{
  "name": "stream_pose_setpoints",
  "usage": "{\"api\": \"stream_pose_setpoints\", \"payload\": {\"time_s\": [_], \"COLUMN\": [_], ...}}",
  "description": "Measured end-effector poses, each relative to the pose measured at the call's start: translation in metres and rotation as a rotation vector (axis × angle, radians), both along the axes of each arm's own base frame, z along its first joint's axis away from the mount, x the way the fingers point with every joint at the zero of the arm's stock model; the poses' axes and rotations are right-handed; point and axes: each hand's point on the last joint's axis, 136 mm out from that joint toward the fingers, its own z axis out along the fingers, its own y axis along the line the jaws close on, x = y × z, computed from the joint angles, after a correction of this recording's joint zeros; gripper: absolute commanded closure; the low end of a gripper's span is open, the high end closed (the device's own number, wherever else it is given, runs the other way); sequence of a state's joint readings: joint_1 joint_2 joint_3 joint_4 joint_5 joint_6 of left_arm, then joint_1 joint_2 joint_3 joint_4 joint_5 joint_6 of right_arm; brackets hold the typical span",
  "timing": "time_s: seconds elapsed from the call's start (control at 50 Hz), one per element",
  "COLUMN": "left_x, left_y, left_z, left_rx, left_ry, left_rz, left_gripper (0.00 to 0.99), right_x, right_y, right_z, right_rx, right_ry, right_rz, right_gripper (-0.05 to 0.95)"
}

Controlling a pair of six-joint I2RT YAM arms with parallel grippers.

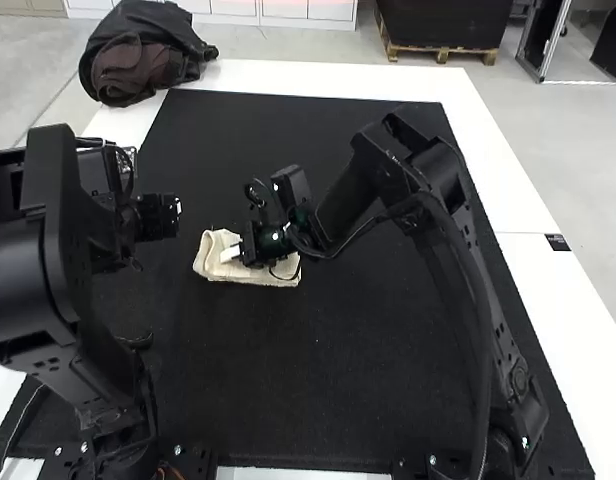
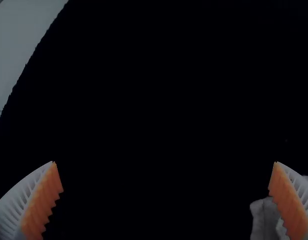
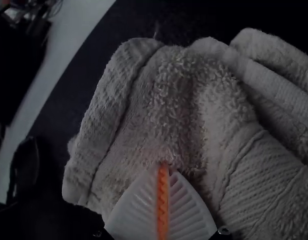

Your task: Fold the towel.

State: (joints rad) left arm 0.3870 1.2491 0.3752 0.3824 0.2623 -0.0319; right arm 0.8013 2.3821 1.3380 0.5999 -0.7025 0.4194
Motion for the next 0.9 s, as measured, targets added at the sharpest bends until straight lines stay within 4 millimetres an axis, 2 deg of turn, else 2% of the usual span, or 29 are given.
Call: {"api": "stream_pose_setpoints", "payload": {"time_s": [0.08,0.32,0.42,0.48,0.58,0.7,0.8,0.9], "left_x": [0.001,0.001,0.000,0.003,0.013,0.024,0.032,0.038], "left_y": [0.000,0.001,0.000,0.001,0.005,0.007,-0.001,-0.013], "left_z": [0.002,0.003,0.000,0.004,0.021,0.053,0.078,0.095], "left_rx": [0.003,-0.005,-0.015,-0.020,-0.019,-0.013,-0.012,-0.017], "left_ry": [-0.007,-0.012,0.010,0.010,-0.015,-0.063,-0.101,-0.120], "left_rz": [0.000,0.005,0.006,0.008,0.012,0.012,-0.012,-0.043], "left_gripper": [0.030,0.030,0.030,0.030,0.030,0.030,0.030,0.030], "right_x": [-0.001,-0.001,-0.001,-0.002,0.001,0.008,0.015,0.019], "right_y": [0.000,0.001,0.001,0.000,0.000,-0.003,-0.009,-0.021], "right_z": [-0.006,-0.006,0.000,0.010,0.047,0.108,0.157,0.199], "right_rx": [0.001,0.011,0.010,0.006,0.034,0.086,0.134,0.172], "right_ry": [0.003,0.008,0.016,0.024,0.003,-0.043,-0.084,-0.110], "right_rz": [0.005,0.006,0.004,0.003,0.001,-0.011,-0.029,-0.051], "right_gripper": [0.92,0.92,0.92,0.92,0.92,0.92,0.92,0.92]}}
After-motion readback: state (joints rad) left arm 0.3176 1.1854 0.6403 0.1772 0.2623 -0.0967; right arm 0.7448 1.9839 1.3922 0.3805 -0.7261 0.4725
